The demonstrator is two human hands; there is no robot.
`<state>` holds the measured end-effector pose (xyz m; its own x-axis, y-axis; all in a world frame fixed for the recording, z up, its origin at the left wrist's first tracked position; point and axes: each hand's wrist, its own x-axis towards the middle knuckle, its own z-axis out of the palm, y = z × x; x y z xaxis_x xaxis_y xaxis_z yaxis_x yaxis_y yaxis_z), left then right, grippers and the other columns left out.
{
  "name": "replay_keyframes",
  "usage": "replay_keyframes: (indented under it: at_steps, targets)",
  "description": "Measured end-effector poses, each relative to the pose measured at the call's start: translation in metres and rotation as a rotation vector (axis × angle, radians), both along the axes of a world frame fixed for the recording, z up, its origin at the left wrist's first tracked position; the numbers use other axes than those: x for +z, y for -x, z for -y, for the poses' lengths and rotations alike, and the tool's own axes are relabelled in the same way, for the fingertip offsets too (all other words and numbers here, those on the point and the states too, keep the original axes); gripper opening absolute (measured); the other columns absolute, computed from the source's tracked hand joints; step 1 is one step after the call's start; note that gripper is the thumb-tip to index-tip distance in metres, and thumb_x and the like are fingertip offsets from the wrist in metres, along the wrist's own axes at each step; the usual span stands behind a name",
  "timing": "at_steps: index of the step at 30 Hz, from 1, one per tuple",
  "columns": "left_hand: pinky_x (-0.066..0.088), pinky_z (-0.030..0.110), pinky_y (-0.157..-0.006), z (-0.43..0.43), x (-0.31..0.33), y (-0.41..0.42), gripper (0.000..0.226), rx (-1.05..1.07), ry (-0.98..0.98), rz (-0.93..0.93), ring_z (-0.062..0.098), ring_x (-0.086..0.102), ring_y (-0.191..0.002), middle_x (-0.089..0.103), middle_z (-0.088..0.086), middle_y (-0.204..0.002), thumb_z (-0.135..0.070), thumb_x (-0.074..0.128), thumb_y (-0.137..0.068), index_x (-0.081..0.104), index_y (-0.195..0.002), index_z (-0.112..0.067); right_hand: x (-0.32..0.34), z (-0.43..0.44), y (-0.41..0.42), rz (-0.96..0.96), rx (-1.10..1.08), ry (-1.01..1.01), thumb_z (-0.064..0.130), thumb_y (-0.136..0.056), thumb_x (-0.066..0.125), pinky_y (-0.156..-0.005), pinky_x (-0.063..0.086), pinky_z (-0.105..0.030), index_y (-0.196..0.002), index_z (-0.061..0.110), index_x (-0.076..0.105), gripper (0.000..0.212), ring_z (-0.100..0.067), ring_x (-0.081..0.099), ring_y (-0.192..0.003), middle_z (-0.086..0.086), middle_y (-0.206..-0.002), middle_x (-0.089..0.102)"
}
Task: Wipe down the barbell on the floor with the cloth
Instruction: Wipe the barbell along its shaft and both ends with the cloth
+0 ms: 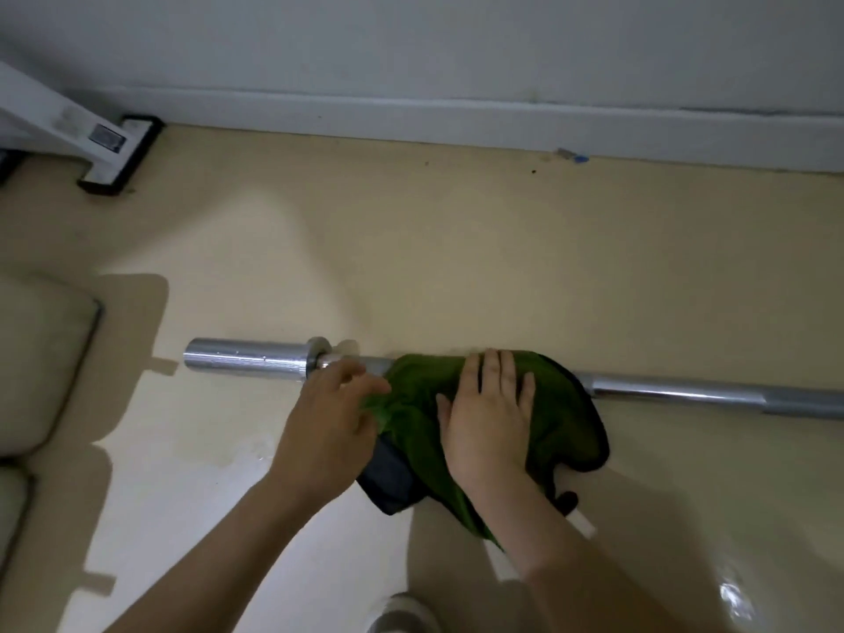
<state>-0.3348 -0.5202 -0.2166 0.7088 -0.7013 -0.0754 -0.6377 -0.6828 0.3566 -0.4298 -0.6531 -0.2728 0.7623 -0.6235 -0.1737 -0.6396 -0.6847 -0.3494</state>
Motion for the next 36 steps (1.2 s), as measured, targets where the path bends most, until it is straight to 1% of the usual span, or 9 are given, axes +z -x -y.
replay_keyframes:
  at_steps: [4,8,12,15,17,21,25,33,36]
  targets:
    - [0.049,0.035,-0.085,-0.029,0.021,0.010,0.045,0.000,-0.206,0.017,0.026,0.049,-0.121,0.054,0.003,-0.133,-0.005,0.063,-0.078,0.061,-0.118,-0.024,0.005,-0.026,-0.051,0.069,0.269,-0.153,0.015,-0.092,0.050,-0.119,0.009,-0.043,-0.143,0.010,0.031,0.055,-0.027,0.024,-0.141,-0.012,-0.150,0.034]
    - [0.043,0.032,-0.097,-0.046,0.039,-0.003,0.052,-0.062,-0.383,0.049,0.020,0.037,-0.133,0.039,-0.004,-0.147,-0.009,0.056,-0.083,0.049,-0.133,-0.023,0.012,-0.025,-0.058,0.165,0.397,-0.241,0.006,-0.087,0.051,-0.105,0.036,-0.036,-0.124,0.017,0.056,0.039,-0.022,0.048,-0.123,-0.003,-0.132,0.056]
    - [0.058,0.030,-0.064,-0.054,0.048,-0.024,0.067,-0.278,-0.505,0.112,0.025,0.056,-0.115,0.049,0.004,-0.140,-0.009,0.075,-0.065,0.052,-0.127,-0.017,0.022,0.010,-0.030,0.180,0.173,-0.260,0.004,-0.082,0.050,-0.069,0.045,-0.033,-0.085,0.014,0.064,0.017,-0.024,0.060,-0.083,-0.003,-0.085,0.065]
    - [0.058,0.032,-0.075,-0.040,0.034,-0.036,0.070,-0.354,-0.594,0.188,0.025,0.055,-0.118,0.049,0.011,-0.139,-0.018,0.081,-0.062,0.054,-0.127,-0.010,0.018,0.034,-0.001,0.169,-0.031,-0.162,0.002,-0.076,0.053,-0.062,0.037,-0.035,-0.077,0.013,0.056,0.011,-0.028,0.055,-0.073,-0.007,-0.074,0.060]
    - [0.054,0.034,-0.084,-0.032,0.020,-0.039,0.071,-0.400,-0.613,0.234,0.027,0.058,-0.115,0.060,0.012,-0.126,-0.022,0.085,-0.056,0.058,-0.120,-0.007,0.016,0.040,0.007,0.077,-0.057,-0.154,0.014,-0.081,0.050,-0.073,0.038,-0.039,-0.090,0.017,0.054,0.010,-0.027,0.055,-0.082,-0.004,-0.082,0.059]
    - [0.058,0.031,-0.071,-0.033,-0.010,-0.053,0.040,-0.509,-0.415,0.382,0.027,0.067,-0.087,0.069,0.009,-0.088,0.000,0.064,-0.058,0.068,-0.098,-0.005,0.005,0.023,0.000,-0.188,-0.003,-0.071,0.043,-0.088,0.034,-0.101,0.028,-0.048,-0.128,0.017,0.046,0.049,-0.028,0.046,-0.117,-0.007,-0.125,0.055]
    - [0.047,0.023,-0.050,-0.029,-0.024,-0.069,0.030,-0.461,-0.359,0.337,0.020,0.057,-0.054,0.059,-0.001,-0.058,0.004,0.070,-0.045,0.063,-0.066,-0.016,0.010,-0.025,-0.036,-0.186,0.099,-0.071,0.037,-0.094,0.032,-0.105,0.025,-0.045,-0.126,0.016,0.047,0.041,-0.025,0.041,-0.123,-0.006,-0.131,0.052]
    - [0.044,0.026,-0.051,-0.037,-0.040,-0.105,0.031,-0.303,-0.083,0.161,0.024,0.054,-0.070,0.060,0.004,-0.074,0.013,0.068,-0.042,0.062,-0.061,-0.011,0.011,-0.073,-0.090,0.129,0.307,-0.105,0.016,-0.086,0.055,-0.104,0.034,-0.039,-0.123,0.023,0.056,0.038,-0.020,0.048,-0.125,0.001,-0.133,0.057]
    - [0.045,0.031,-0.050,-0.032,-0.050,-0.118,0.034,-0.351,-0.191,0.184,0.025,0.049,-0.065,0.056,0.005,-0.066,0.011,0.074,-0.034,0.059,-0.056,-0.011,0.002,-0.029,-0.030,0.092,0.076,0.093,0.003,-0.074,0.061,-0.092,0.046,-0.048,-0.115,0.019,0.064,0.044,-0.034,0.055,-0.115,-0.003,-0.122,0.065]
